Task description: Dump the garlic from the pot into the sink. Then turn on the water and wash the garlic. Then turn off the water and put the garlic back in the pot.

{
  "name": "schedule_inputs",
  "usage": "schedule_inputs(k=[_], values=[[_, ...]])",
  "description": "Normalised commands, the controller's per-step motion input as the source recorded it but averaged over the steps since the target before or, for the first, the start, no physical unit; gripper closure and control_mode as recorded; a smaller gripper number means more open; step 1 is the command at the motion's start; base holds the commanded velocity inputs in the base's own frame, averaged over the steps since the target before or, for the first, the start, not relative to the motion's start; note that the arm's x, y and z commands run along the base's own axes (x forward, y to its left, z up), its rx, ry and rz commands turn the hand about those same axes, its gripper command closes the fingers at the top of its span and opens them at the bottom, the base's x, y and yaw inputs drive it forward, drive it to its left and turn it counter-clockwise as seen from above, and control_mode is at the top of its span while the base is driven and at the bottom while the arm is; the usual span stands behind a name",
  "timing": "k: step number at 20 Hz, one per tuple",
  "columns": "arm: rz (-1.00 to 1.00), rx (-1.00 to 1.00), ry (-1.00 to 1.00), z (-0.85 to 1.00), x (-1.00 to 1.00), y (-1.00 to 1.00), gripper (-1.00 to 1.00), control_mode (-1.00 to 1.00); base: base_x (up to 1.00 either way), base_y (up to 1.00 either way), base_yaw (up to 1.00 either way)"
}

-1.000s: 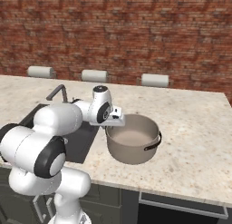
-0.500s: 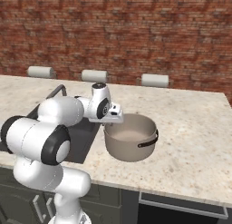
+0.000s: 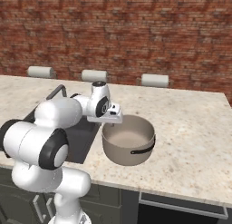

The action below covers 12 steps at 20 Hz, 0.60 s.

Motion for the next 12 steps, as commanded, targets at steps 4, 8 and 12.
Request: schedule_inputs(k=[4,8,12], values=[[0.00,0.04,-0.14,0.49,-0.89,0.00,-1.00,-1.00,0.00,0.00,0.00],[0.00,0.00,-0.25,0.92,-0.88,0.05,-1.00,-1.00,0.00,0.00,0.00],[0.00,0.00,-0.28,0.95,-0.54,0.36,-1.00,-1.00,0.00,0.00,0.00]])
